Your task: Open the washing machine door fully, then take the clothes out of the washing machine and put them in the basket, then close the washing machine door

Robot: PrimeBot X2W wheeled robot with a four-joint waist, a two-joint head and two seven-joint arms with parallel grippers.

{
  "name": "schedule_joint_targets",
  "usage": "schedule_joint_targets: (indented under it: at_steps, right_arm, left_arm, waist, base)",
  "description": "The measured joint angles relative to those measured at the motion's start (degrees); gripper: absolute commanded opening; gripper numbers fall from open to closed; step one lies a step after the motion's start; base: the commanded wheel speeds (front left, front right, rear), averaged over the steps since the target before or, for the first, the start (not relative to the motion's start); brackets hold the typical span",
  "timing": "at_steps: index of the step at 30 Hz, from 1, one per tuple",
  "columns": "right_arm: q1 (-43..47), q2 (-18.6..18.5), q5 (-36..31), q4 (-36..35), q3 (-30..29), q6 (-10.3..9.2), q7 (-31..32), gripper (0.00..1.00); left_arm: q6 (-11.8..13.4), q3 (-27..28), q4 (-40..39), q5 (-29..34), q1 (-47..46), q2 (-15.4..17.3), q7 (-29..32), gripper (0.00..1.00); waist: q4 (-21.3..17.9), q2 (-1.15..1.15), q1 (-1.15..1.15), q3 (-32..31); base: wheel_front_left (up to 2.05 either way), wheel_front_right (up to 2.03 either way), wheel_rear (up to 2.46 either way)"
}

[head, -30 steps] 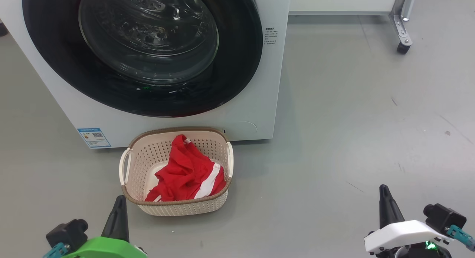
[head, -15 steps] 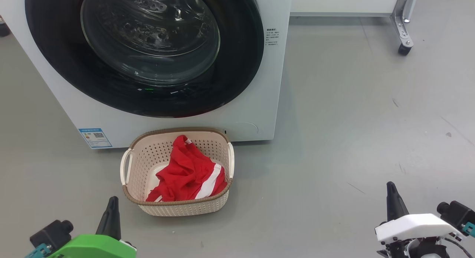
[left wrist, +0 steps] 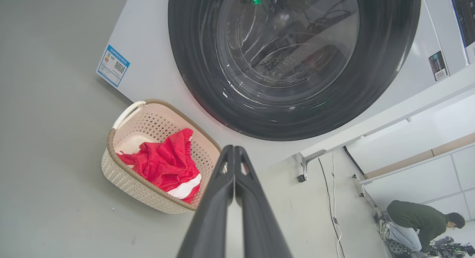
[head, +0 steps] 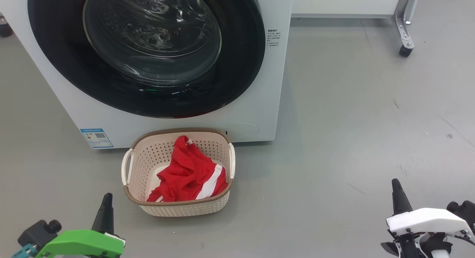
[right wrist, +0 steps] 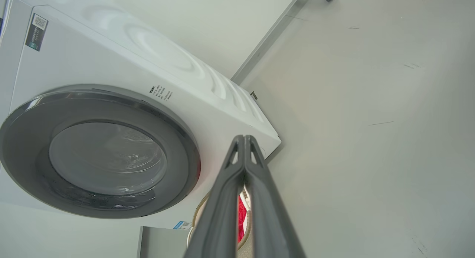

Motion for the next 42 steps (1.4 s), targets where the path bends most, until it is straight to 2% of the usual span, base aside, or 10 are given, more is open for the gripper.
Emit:
schedule_joint_targets:
  at_steps: [42]
  right_arm:
    - [-4.93,-0.79,31.93,2.57,-6.27,3.01,7.31,0.00]
  left_arm:
    - [-4.89,6.56,3.60,-31.49,-4.14,-0.05,6.15,0.00]
  waist:
    - [0.68,0.00,0.00,-0.64]
  base:
    - [0.00,0.00,0.00]
